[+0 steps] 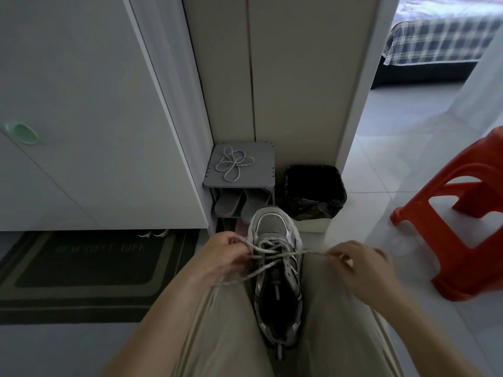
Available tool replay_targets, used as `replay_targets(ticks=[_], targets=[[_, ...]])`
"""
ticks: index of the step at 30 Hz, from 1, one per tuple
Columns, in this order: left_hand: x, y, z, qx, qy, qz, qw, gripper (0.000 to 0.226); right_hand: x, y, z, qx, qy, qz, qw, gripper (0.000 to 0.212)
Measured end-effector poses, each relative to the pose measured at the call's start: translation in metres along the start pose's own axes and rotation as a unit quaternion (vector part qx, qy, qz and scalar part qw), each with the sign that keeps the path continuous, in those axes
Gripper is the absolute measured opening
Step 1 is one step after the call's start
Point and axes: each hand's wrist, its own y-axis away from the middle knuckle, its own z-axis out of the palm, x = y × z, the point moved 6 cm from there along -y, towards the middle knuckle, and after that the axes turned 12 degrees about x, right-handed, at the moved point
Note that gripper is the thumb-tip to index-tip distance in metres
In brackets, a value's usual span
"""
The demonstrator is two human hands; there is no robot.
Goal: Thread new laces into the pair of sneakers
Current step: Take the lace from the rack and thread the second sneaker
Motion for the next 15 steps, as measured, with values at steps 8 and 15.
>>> replay_targets(ticks=[8, 15], targets=[[-0.008, -0.016, 0.017, 0.035, 0.017, -0.015, 0.999, 0.014, -0.061, -0.002, 0.024, -0.001, 0.011, -0.122, 0.993, 0.045], [-0.006, -0.020, 0.018, 0.030, -0.032, -0.001, 0.999, 0.012, -0.059, -0.011, 0.022, 0.073, 0.069, -0.146, 0.984, 0.017]])
